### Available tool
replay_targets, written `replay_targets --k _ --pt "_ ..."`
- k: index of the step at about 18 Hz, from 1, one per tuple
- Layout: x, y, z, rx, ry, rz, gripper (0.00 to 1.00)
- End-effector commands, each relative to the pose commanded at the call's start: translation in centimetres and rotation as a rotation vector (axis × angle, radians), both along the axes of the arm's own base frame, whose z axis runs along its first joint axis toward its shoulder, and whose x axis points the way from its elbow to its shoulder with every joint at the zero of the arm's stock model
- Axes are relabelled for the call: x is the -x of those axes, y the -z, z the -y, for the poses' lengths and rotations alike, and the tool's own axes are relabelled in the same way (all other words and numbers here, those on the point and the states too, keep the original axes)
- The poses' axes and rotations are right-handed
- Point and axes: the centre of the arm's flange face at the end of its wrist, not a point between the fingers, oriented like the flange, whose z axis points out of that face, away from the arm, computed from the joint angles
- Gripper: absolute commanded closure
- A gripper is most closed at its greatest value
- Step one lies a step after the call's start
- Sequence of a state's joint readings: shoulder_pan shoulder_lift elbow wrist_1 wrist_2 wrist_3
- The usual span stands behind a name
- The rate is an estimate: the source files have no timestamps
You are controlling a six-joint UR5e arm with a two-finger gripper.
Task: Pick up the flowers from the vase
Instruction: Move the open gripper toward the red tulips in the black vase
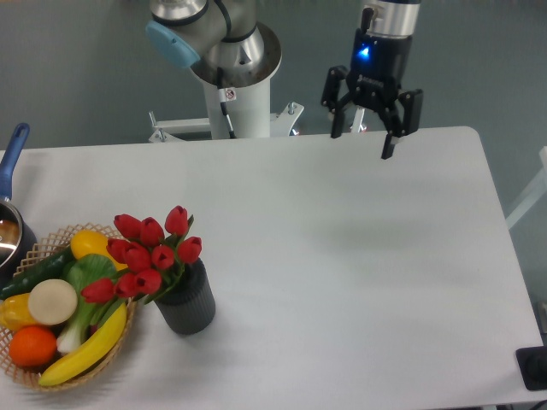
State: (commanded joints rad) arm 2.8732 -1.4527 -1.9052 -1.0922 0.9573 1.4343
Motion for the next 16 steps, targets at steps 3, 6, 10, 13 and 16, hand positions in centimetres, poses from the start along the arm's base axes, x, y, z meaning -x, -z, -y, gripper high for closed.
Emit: replay_targets --k 3,6,10,13,16 --pt "-1.0 0.7 -1.1 0.0 -0.001 0.041 0.0" --pt "-3.7 3.1 -3.2 0.015 0.007 0.119 0.0" --pt "-5.0 3.4 -5.2 -0.08 0.023 0.191 0.0" --pt "-5.9 4.6 -6.2 -0.128 0.054 0.199 0.0" --pt "-7.6 6.5 -8.2 -0.152 0.118 0.146 0.0"
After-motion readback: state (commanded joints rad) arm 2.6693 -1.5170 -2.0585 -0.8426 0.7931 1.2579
